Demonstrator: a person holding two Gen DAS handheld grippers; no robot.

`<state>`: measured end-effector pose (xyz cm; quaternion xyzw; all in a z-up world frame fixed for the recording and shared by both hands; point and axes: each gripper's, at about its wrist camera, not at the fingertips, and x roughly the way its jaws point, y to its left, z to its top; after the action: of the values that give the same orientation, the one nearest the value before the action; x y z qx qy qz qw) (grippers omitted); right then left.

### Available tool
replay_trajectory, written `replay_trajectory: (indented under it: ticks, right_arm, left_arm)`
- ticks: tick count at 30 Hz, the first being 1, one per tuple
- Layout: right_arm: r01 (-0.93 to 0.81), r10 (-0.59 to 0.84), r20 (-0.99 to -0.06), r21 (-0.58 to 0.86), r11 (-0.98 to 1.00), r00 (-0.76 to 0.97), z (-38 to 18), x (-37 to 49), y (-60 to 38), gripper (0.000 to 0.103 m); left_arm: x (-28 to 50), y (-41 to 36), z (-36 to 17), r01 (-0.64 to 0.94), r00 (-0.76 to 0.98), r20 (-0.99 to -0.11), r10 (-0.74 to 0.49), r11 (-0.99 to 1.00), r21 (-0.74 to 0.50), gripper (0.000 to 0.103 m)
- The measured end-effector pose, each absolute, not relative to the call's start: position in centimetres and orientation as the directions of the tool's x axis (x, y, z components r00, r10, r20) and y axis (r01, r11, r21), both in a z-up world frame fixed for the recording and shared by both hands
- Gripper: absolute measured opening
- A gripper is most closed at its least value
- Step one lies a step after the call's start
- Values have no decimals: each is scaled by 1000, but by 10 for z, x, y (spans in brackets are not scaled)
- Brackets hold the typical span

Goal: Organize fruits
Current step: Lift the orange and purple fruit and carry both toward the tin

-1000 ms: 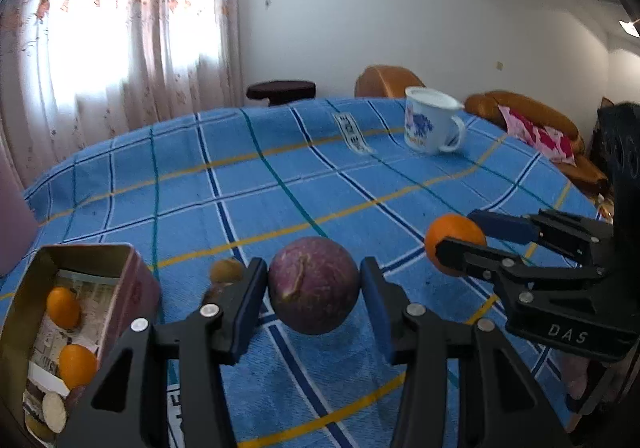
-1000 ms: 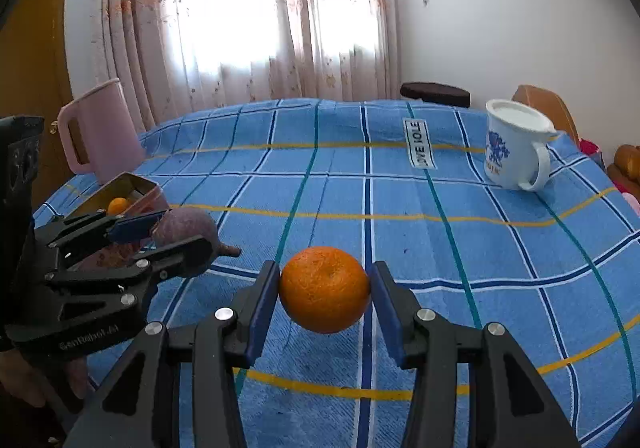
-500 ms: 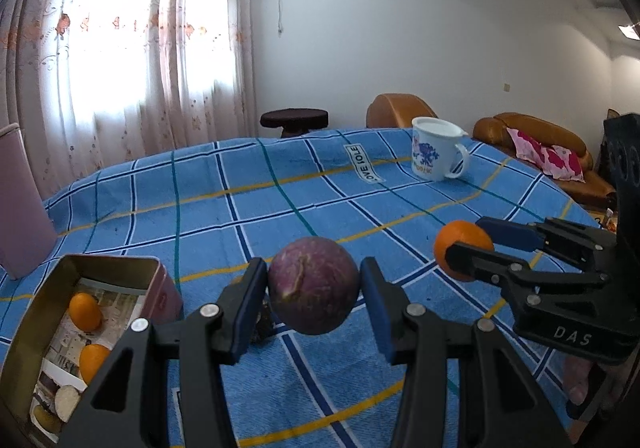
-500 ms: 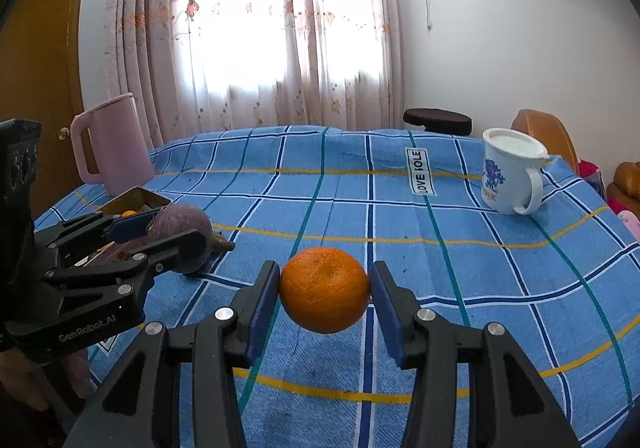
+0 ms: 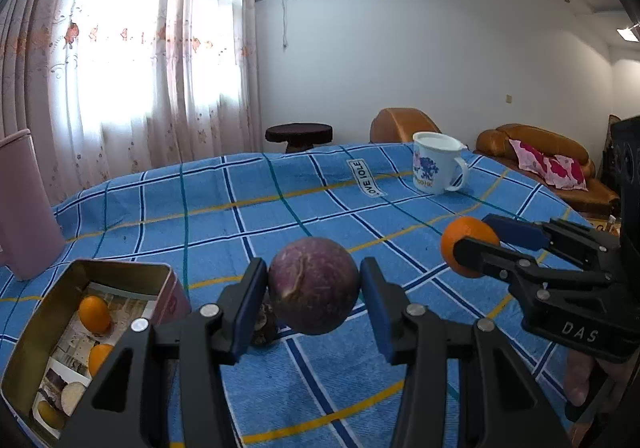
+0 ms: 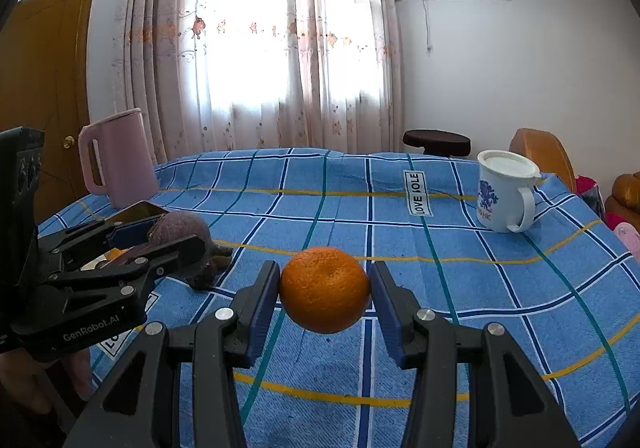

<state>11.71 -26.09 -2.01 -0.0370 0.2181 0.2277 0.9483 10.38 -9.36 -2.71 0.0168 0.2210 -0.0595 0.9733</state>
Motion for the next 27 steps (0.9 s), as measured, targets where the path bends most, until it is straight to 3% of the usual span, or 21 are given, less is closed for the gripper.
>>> replay_trajectory:
  ticks: [27]
  right_arm:
    - [-452, 421, -329, -21, 892, 845, -13, 98, -262, 48]
  left_arm:
    - [80, -89, -22, 100, 935, -343, -93, 995, 2, 50]
